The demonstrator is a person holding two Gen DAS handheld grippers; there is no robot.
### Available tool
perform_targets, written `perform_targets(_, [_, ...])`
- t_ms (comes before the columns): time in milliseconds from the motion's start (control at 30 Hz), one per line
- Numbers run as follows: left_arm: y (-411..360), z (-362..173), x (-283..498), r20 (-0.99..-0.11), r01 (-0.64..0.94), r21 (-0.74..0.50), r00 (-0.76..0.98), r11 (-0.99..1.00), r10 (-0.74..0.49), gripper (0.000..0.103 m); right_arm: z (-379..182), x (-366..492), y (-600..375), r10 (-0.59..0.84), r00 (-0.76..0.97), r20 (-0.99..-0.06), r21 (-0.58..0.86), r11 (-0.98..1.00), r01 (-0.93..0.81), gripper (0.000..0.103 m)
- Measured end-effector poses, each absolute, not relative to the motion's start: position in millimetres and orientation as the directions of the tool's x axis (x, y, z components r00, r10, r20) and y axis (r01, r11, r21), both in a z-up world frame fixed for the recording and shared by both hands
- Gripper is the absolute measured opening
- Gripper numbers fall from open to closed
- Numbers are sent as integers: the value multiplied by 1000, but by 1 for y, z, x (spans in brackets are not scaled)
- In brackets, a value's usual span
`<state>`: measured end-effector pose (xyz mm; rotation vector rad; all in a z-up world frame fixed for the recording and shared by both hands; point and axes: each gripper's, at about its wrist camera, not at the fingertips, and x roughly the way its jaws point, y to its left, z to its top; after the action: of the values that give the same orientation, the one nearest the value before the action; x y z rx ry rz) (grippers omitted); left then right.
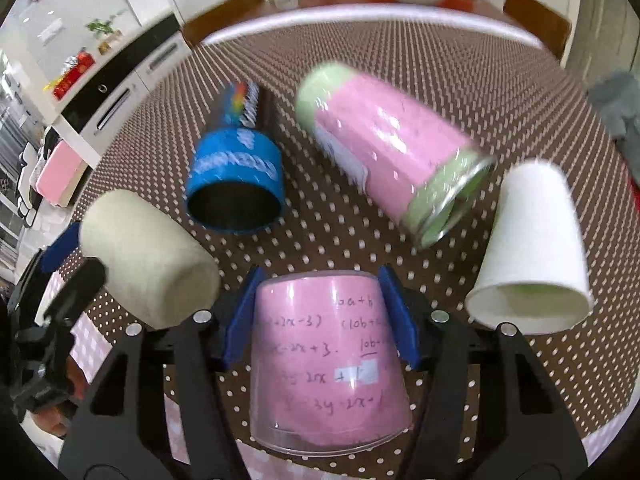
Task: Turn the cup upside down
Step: 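Rotate the pink cup with the right tool so its opening faces down, then lower the pink cup rim-down onto the table and open the right tool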
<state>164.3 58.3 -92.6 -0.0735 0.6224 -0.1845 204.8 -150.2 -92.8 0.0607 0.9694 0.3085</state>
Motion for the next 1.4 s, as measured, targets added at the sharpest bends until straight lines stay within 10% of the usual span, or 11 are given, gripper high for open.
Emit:
perform_targets(267, [56,-90,154,-566,132,-127,805,983,-181,88,-96,171,-157,308,706,-638,209,951,-226,58])
perform_targets(867, [55,-85,156,-560,132,-141,806,981,-189,88,-96,194,-159,324,623,-712,229,946,-230,59])
perform_targets(1400, [49,-84,132,-555,133,-134,811,982,-186,88,-102,117,-167,225,789,-573,141,974,-175,63])
